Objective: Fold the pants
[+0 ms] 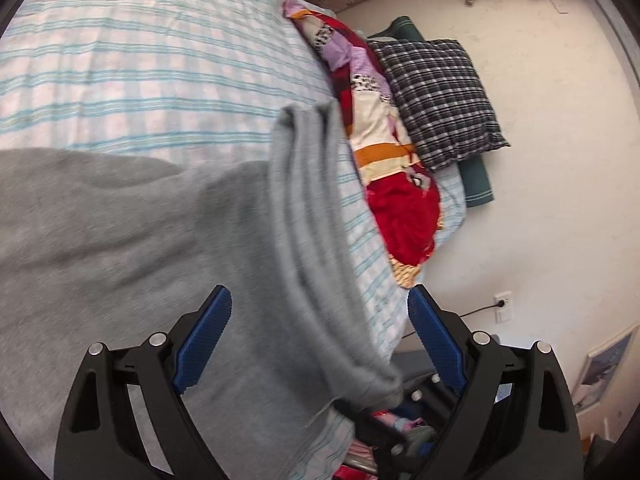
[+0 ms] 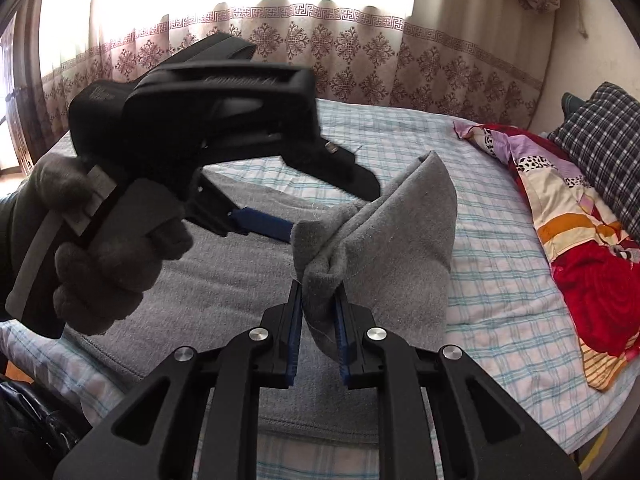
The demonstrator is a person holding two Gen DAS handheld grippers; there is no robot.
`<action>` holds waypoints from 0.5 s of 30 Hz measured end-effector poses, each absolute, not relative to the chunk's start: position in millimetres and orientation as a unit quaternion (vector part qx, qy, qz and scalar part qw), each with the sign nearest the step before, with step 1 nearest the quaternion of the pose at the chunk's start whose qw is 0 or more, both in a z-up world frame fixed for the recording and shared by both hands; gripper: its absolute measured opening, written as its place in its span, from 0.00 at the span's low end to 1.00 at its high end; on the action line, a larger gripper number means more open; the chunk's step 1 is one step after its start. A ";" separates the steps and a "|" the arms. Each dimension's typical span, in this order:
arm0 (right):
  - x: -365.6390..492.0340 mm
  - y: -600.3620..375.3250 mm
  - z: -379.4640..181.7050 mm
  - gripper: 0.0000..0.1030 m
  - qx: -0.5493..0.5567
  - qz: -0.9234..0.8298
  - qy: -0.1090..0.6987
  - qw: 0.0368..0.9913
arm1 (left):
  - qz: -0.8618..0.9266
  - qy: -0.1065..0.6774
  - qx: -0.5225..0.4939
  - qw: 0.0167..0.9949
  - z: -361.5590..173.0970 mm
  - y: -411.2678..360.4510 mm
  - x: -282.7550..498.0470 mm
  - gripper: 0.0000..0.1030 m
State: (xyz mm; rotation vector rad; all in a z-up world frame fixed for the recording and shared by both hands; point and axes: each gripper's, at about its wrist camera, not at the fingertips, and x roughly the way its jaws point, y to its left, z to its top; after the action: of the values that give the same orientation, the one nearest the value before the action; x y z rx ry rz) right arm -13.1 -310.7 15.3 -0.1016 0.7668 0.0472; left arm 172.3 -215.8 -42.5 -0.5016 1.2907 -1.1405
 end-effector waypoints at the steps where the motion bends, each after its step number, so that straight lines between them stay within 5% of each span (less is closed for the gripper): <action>1: -12.8 -310.6 14.8 0.14 -0.049 0.024 0.375 0.926 | -0.499 0.564 -0.217 0.621 -42.0 -219.9 172.6 0.88; 4: -11.6 -310.4 12.6 0.14 -0.051 0.027 0.377 0.924 | -0.506 0.567 -0.205 0.617 -39.2 -233.1 172.5 0.88; 6: -11.4 -309.9 11.5 0.14 -0.054 0.029 0.377 0.924 | -0.516 0.564 -0.188 0.617 -35.6 -243.8 168.7 0.78; 8: -11.9 -308.9 11.7 0.14 -0.058 0.027 0.376 0.924 | -0.511 0.564 -0.167 0.627 -33.8 -250.2 165.0 0.35; 9: -12.1 -309.1 12.1 0.14 -0.058 0.026 0.376 0.924 | -0.502 0.568 -0.162 0.632 -34.5 -250.3 163.9 0.22; 15: -20.5 -300.5 20.2 0.14 -0.050 0.056 0.367 0.927 | -0.476 0.541 -0.151 0.676 -20.8 -219.1 152.6 0.14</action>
State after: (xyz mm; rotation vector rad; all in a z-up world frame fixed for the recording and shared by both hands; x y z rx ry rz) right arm -20.5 -300.5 20.2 -0.1032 0.7520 0.1154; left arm 152.6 -219.1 -20.8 -0.3403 1.2162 -1.0710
